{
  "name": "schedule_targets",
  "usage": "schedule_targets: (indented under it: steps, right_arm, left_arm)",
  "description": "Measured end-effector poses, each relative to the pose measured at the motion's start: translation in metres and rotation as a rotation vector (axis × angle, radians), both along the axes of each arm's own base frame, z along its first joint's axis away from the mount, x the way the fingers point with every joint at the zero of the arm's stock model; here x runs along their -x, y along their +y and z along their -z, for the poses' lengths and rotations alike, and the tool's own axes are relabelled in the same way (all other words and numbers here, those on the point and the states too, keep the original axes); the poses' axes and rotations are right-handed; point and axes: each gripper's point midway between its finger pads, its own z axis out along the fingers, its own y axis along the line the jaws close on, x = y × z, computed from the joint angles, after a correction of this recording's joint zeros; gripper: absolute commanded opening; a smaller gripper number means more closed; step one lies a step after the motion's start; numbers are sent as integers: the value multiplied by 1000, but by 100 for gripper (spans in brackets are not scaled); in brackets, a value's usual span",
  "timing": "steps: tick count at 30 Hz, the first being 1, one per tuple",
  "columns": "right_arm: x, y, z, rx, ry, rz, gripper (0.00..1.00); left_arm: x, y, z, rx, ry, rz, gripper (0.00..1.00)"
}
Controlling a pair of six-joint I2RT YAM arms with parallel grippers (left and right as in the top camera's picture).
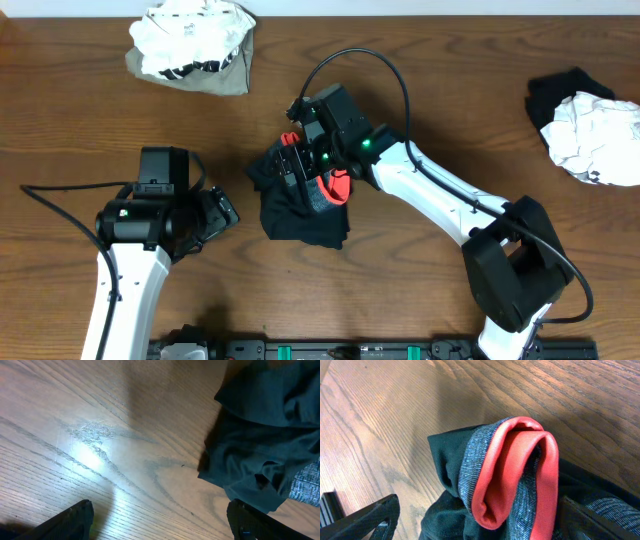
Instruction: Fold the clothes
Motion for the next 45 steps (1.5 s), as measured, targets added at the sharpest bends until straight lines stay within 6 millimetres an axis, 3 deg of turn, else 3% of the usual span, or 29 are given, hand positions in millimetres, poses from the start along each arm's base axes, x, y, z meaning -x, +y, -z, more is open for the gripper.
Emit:
schedule_targets:
  steps: [7,11,16,21,29,38,45]
  right_arm:
    - [0,0,11,9,32,15,41]
    - [1,-1,25,29,54,16,27]
    - [2,-3,30,42,70,23,2]
    - [2,-13,32,69,104,41,1]
    - [-1,-36,15,201,143,104,1]
    - [26,-66,-17,310,240,161,1]
    - [45,-82,-17,369,330,209,1]
  left_arm:
    - [0,0,0,0,1,0,87]
    - [0,0,0,0,1,0,87]
    - [0,0,0,0,1,0,87]
    - [0,0,0,0,1,1,87]
    - [0,0,0,-1,1,3,87]
    - [-1,0,0,0,-2,3,87]
    - [-1,0,0,0,-3,3,87]
